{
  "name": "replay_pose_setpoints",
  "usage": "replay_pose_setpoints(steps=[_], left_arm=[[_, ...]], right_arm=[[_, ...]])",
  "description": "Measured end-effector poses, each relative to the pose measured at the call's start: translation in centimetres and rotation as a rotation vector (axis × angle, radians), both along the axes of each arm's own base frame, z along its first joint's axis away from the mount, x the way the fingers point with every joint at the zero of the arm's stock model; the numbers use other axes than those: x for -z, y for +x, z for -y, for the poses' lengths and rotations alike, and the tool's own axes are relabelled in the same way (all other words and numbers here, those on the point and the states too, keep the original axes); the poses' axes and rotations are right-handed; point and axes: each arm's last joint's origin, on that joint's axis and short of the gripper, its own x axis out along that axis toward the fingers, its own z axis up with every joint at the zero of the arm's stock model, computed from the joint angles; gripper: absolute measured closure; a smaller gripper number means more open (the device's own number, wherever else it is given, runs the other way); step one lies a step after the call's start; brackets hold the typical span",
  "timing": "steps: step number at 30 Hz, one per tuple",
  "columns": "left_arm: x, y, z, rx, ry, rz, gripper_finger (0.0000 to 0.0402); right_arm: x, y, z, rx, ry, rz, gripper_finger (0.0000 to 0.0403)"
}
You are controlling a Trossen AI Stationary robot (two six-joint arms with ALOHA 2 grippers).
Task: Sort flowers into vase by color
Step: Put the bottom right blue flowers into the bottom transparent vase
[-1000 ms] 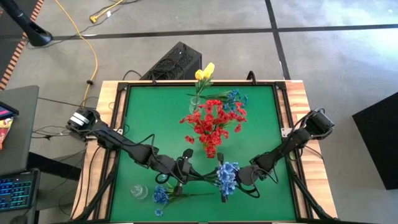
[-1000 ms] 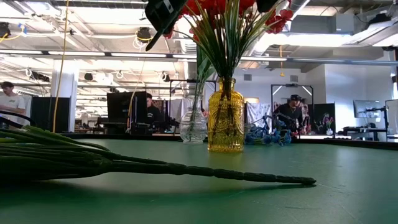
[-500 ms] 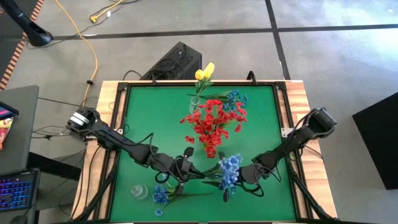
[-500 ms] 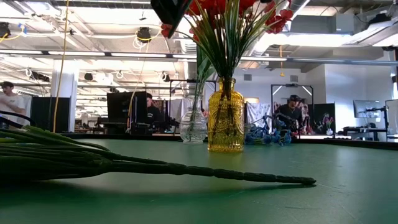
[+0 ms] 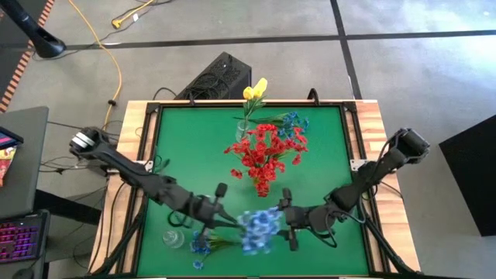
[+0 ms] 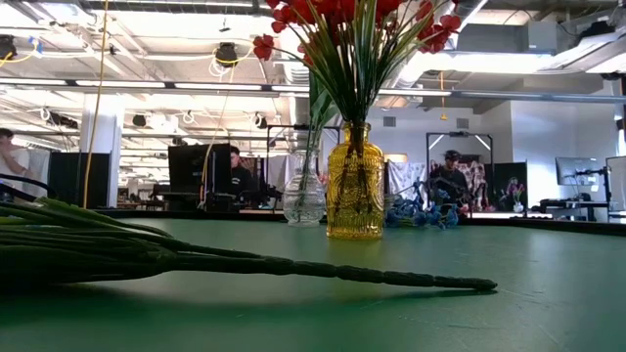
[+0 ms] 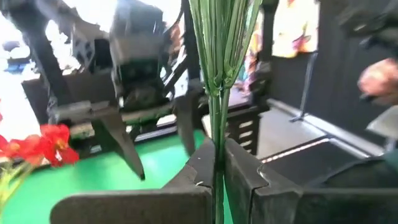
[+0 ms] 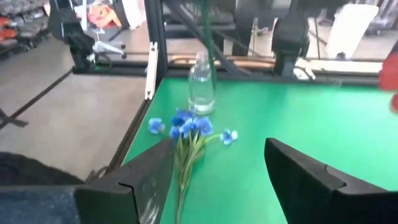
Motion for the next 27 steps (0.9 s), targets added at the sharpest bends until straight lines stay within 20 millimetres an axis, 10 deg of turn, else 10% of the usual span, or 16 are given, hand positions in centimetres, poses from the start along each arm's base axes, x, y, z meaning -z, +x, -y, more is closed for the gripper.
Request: replay_pose_setpoints(steps=[15,27], left_arm=[[2.2,-11.2,-3.4,0.252,-0.112,0.177,0.0401],[5.8,-16.1,-5.8,0.379,-0.223,0.179,0.0401]], right_arm=[[0.4,0.1,-0.1,0.013,0.034,-0.019,0.0124],[0.4,0.5,0.5,0.036,0.050,-0.019,0.0124]])
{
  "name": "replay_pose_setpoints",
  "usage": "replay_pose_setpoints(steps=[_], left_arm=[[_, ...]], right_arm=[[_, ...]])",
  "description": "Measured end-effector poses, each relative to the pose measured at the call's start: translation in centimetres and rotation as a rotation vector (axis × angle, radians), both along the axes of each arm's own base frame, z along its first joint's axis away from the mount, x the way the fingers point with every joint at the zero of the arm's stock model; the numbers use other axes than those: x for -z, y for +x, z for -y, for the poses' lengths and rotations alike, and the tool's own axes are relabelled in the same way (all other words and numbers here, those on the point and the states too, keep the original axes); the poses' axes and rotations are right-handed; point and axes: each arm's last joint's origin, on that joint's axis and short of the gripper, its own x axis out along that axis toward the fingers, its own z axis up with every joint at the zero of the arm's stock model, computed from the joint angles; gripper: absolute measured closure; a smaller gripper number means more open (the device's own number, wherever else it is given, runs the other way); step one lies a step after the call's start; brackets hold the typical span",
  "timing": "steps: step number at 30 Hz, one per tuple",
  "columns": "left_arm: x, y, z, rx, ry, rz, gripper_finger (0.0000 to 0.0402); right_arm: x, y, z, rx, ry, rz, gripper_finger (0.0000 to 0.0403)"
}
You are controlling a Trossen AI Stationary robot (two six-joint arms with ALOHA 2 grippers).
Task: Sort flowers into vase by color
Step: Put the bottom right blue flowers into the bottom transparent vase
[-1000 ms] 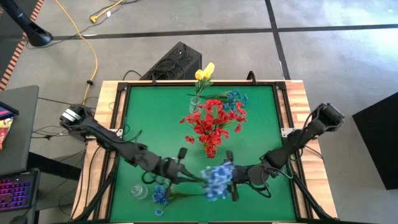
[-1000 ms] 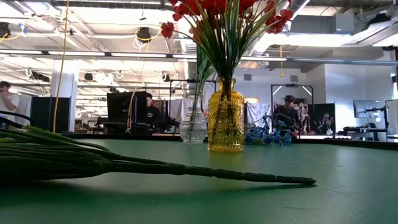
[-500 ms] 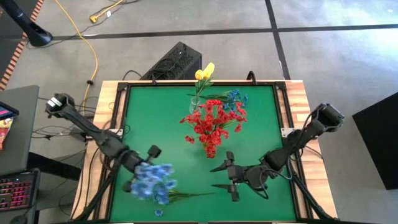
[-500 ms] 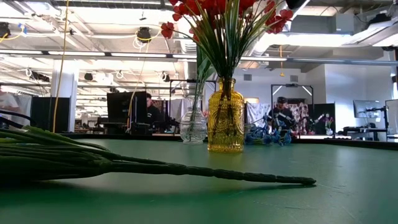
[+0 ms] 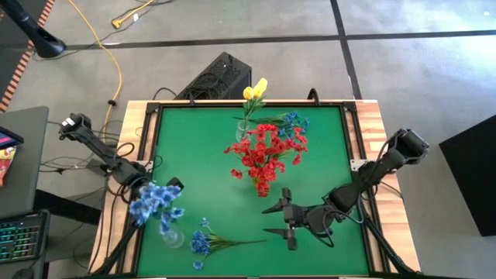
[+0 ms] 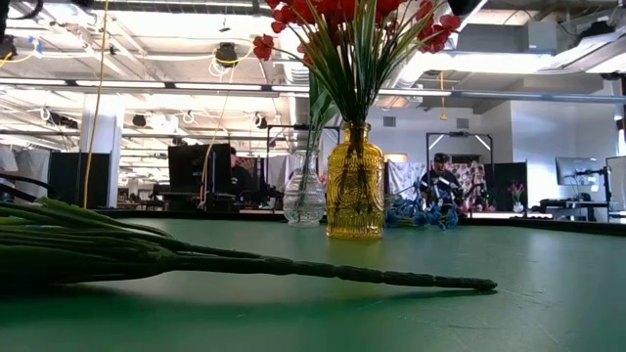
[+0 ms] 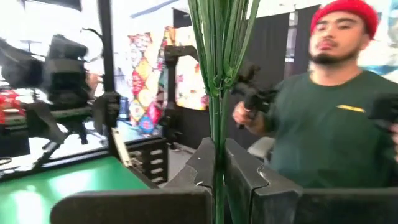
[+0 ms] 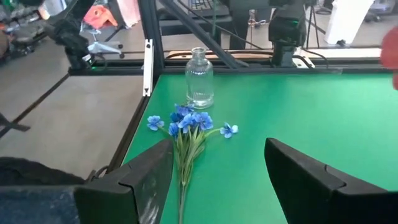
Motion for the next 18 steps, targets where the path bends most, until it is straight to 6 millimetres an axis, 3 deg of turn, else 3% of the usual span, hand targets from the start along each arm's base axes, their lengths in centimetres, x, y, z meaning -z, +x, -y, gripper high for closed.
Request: replay_pose_setpoints(steps=[18], left_arm=[[2.6,-2.2,0.8,0.175,0.007,-0.039,0.0401]], right_arm=[[0.0,1.0,1.6,0.073,0.059,-0.004,0.0124]])
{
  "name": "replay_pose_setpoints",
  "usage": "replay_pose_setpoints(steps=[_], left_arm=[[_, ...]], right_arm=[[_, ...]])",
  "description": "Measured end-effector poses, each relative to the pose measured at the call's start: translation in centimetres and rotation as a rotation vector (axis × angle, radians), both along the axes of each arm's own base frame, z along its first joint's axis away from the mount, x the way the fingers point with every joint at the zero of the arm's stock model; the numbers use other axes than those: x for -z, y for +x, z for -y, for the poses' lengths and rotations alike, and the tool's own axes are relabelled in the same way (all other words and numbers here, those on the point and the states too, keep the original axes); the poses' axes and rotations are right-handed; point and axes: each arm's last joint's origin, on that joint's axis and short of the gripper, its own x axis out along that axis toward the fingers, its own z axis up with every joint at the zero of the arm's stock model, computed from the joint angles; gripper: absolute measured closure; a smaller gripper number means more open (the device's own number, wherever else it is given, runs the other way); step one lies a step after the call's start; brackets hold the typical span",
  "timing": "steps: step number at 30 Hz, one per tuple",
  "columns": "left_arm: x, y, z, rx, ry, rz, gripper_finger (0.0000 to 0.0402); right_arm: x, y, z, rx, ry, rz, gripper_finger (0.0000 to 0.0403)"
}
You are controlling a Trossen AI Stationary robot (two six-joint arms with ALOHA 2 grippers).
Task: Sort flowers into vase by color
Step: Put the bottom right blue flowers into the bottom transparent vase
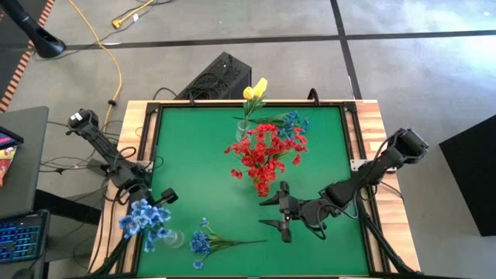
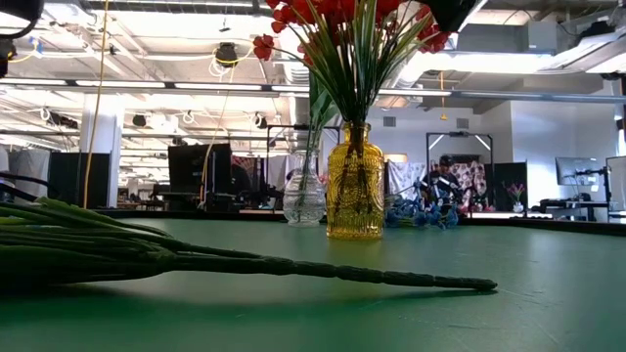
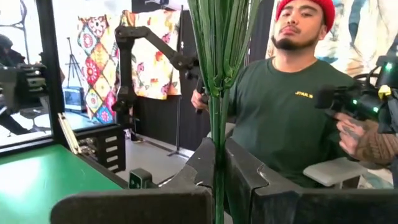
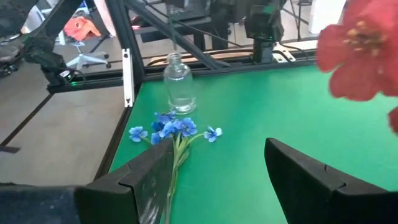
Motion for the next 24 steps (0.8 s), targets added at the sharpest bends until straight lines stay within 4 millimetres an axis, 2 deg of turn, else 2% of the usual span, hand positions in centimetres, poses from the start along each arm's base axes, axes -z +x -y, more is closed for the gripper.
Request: replay_pose_setpoints(steps=[14,24], left_arm=[[0.5,-0.5,0.8,-0.004,0.057,0.017,0.0401],[1.7,0.1,1.5,-0.031,0.108,-0.069,0.0401]], right_arm=[[0.0,0.4,0.7,0.034,0.035,0.005,0.0124],[0.0,0.4,0.7,0.034,0.034,0.004,0.0124]])
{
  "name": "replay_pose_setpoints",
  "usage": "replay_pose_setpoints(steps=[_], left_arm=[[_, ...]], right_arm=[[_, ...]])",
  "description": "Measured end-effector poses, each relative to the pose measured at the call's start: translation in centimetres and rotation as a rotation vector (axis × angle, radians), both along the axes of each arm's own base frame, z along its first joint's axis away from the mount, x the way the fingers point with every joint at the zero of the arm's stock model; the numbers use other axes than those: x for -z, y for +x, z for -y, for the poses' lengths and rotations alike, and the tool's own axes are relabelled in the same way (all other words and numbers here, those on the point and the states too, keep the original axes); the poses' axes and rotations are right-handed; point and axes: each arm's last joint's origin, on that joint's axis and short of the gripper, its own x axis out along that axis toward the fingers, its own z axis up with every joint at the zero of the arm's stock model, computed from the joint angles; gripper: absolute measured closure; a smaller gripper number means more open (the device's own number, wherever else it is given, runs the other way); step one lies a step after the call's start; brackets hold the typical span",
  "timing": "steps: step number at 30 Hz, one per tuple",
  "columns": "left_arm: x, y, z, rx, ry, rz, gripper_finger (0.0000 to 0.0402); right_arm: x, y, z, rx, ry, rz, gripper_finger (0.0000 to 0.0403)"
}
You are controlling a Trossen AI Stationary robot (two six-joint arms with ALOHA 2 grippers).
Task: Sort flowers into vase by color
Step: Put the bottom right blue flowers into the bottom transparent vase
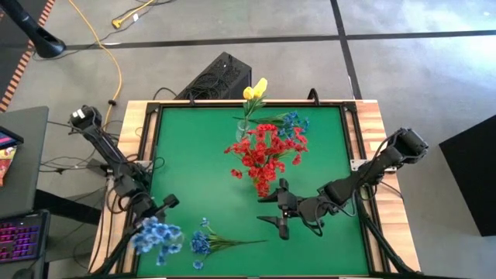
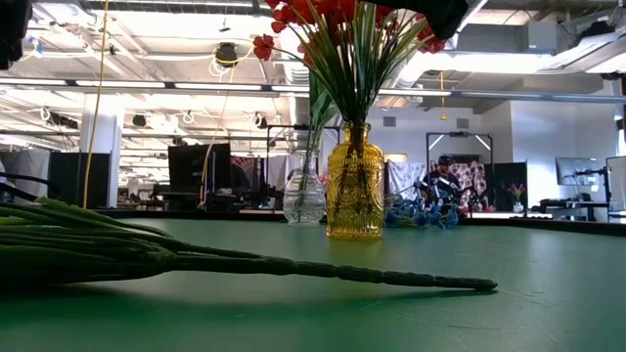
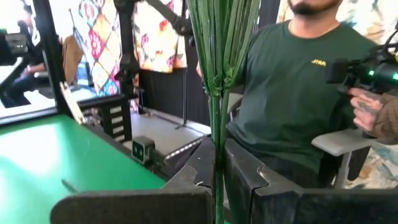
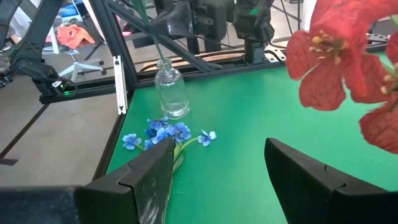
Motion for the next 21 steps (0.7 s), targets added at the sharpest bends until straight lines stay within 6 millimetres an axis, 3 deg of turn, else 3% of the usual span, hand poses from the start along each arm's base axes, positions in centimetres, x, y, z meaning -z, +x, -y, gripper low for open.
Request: replay_pose_setpoints(steps=[13,21], left_arm=[[0.75,0.28,0.22,-0.024,-0.030,-0.132,0.0399],[0.81,0.30,0.19,-0.036,-0.042,-0.154,0.0353]], right_arm=[[-0.02,0.08,0.13,0.005,0.002,0.002,0.0124],[-0.19,0.36,0.54,0.020,0.012,0.019,0.0124]])
